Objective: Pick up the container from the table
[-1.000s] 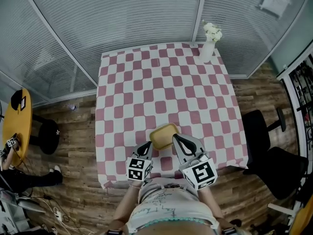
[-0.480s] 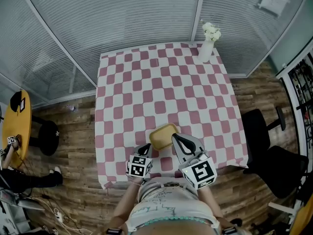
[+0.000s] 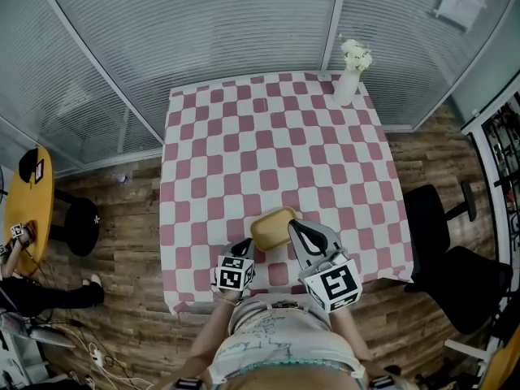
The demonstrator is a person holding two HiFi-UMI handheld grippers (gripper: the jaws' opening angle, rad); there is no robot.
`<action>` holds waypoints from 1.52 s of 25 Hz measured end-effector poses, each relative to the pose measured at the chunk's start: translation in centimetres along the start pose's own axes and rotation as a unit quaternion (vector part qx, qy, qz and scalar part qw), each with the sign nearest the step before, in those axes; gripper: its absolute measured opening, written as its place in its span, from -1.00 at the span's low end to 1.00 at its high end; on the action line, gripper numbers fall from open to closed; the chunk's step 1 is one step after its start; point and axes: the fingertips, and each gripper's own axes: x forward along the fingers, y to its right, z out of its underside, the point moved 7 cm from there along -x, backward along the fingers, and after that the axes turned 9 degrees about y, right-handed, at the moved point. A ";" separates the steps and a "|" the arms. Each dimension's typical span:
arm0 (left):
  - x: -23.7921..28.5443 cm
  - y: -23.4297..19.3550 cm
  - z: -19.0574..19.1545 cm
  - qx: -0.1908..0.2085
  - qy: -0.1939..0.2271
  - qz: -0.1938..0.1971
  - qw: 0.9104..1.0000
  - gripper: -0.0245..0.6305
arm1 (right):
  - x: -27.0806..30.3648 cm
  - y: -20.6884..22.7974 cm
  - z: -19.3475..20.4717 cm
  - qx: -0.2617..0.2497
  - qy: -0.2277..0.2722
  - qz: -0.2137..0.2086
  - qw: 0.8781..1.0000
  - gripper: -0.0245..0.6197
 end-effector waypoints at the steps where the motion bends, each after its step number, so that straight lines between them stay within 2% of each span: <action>1: 0.1 -0.1 0.0 -0.003 0.000 -0.002 1.000 -0.87 | 0.1 0.1 0.0 0.000 -0.001 0.000 1.000 -0.95; 7: 0.9 -0.5 0.1 -0.011 -0.005 -0.006 1.000 -0.87 | 0.5 0.7 0.1 0.003 -0.002 0.000 1.000 -0.95; 11: 1.3 -0.8 0.4 -0.030 -0.004 -0.012 0.999 -0.85 | 0.7 1.1 0.4 0.004 -0.008 0.000 1.000 -0.95; 13: 1.6 -1.0 0.5 -0.042 -0.011 -0.016 0.999 -0.49 | 0.8 1.4 0.5 0.005 -0.010 0.002 1.000 -0.95; 17: 2.4 -1.2 0.6 -0.067 -0.019 -0.019 0.997 -0.42 | 0.9 1.7 0.6 0.005 -0.013 0.003 1.000 -0.95; 21: 3.6 -1.1 0.9 -0.094 -0.030 -0.023 0.995 -0.39 | 1.0 1.9 0.7 0.009 -0.011 0.003 1.000 -0.95; 27: 5.1 -1.2 1.4 -0.070 -0.043 -0.061 0.995 -0.39 | 1.3 2.0 0.8 0.010 -0.013 0.004 1.000 -0.95; 32: 6.0 -1.1 1.9 -0.087 -0.057 -0.072 0.992 -0.40 | 1.2 2.5 0.9 0.011 -0.014 0.007 1.000 -0.95; 36: 6.3 -0.9 1.9 -0.070 -0.056 -0.084 0.992 -0.47 | 1.2 2.7 1.0 0.010 -0.015 0.010 1.000 -0.95; 38: 6.4 -0.9 2.0 -0.075 -0.056 -0.087 0.992 -0.49 | 1.3 2.7 1.0 0.010 -0.016 0.010 1.000 -0.95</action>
